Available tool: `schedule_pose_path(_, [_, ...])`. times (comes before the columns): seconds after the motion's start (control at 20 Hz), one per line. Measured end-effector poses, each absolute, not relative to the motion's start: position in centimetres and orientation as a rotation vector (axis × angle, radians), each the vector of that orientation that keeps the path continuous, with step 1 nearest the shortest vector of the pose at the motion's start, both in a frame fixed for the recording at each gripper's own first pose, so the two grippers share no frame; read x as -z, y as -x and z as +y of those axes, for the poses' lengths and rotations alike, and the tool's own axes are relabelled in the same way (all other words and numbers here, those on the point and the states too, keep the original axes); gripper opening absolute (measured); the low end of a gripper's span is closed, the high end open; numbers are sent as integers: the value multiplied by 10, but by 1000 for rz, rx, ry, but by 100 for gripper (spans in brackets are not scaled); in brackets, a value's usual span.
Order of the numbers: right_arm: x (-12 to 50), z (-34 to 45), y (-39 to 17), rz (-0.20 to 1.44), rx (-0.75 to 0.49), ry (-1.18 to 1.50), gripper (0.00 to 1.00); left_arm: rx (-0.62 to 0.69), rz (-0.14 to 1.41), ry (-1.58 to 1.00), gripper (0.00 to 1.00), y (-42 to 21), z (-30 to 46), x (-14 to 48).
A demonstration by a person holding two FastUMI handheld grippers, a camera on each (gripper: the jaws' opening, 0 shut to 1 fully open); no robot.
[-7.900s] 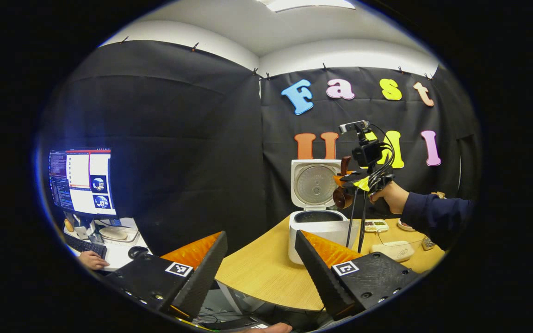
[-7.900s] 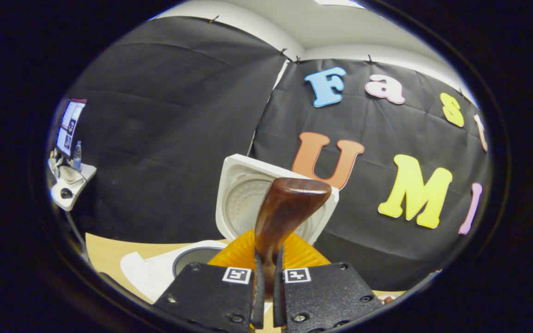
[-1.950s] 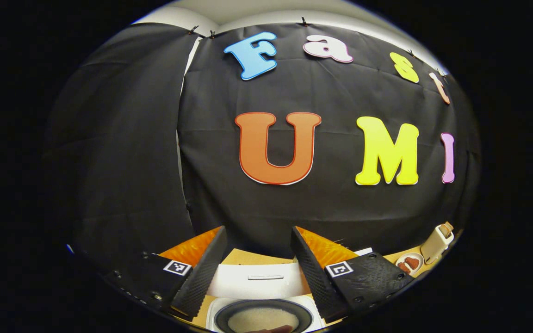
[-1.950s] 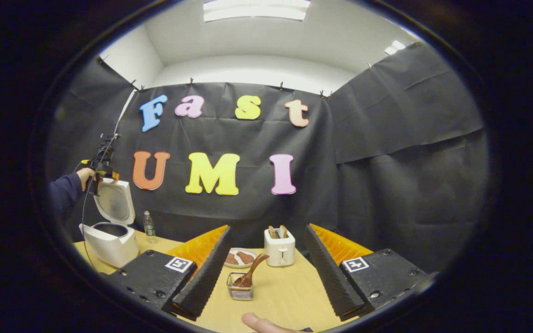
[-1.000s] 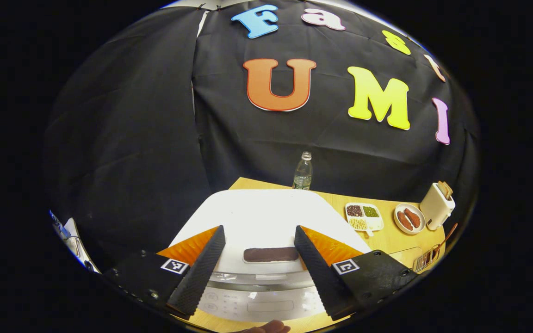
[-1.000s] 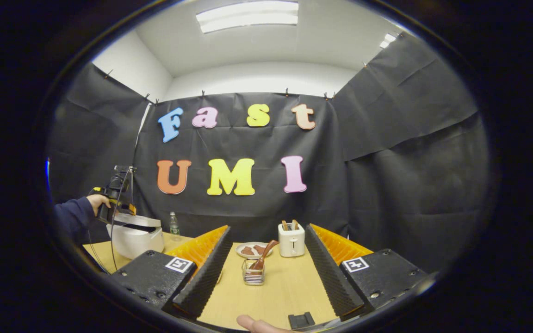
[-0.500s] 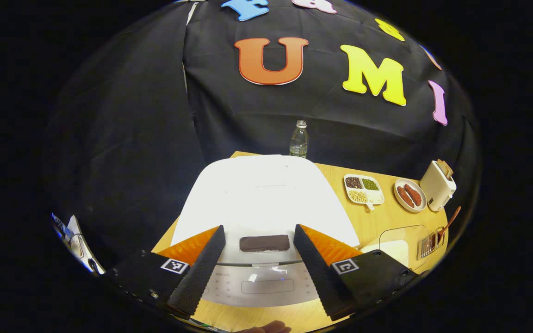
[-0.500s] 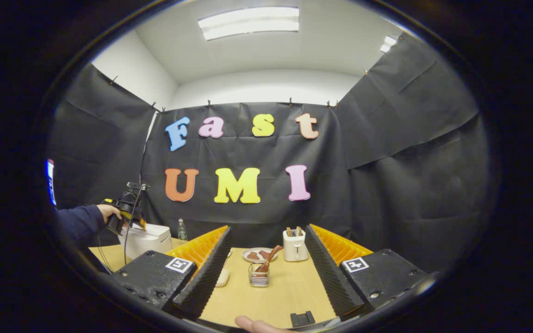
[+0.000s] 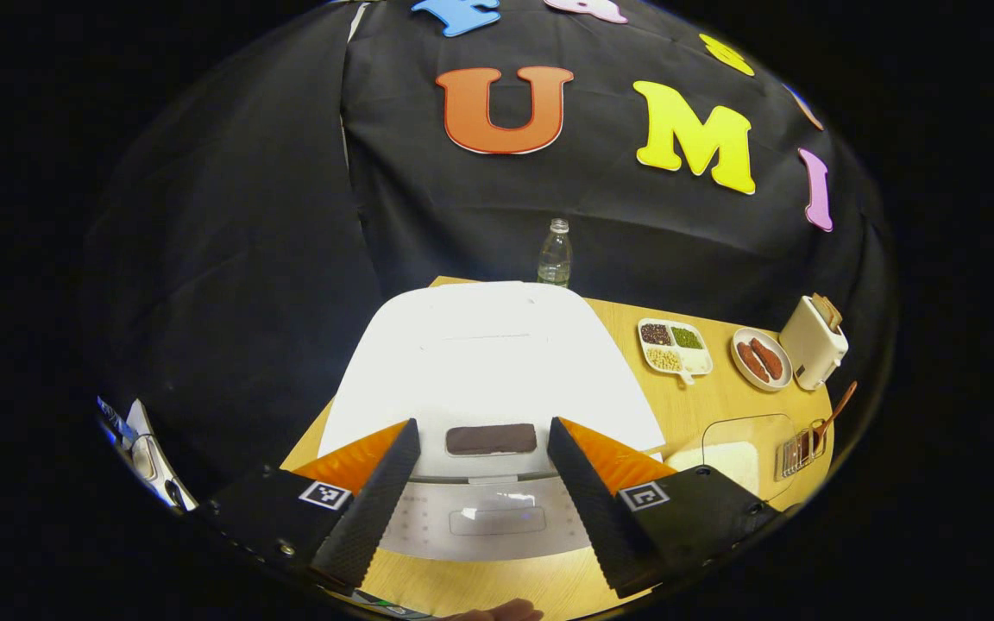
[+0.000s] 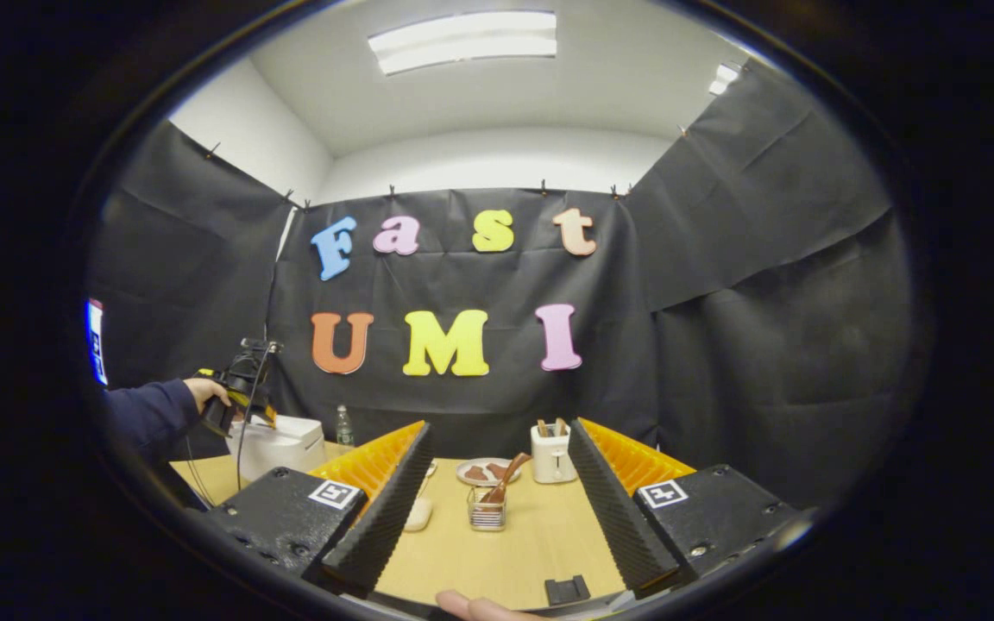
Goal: Close the left gripper, press the button to open the rice cooker; take a wooden spoon from the chopstick holder with the right hand, scoop a spoonful of rice and pour it into the rice cooker, then put the wooden spoon back into the chopstick holder.
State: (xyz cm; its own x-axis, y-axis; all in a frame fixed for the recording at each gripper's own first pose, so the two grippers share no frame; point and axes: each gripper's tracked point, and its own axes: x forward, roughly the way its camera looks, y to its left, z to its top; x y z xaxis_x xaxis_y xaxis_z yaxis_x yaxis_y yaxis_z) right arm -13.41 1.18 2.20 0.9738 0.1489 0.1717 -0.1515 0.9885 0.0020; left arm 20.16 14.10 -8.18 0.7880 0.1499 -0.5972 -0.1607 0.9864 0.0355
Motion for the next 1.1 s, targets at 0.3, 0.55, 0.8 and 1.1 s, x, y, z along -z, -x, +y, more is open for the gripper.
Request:
schedule_pose_path(0.3, [0, 18, 130, -121, -157, -32, 100, -161, 623, 11, 97, -204, 143, 87])
schedule_pose_path(0.55, [5, 15, 127, -102, -141, -25, 100, -155, 565, -2, 97, -207, 143, 90])
schedule_pose_path(0.8, [10, 20, 126, -92, -145, -34, 100, -154, 480, -5, 97, -208, 143, 91])
schedule_pose_path(1.1, [9, 24, 126, -89, -141, -30, 100, -195, 421, 1, 97, -210, 143, 85])
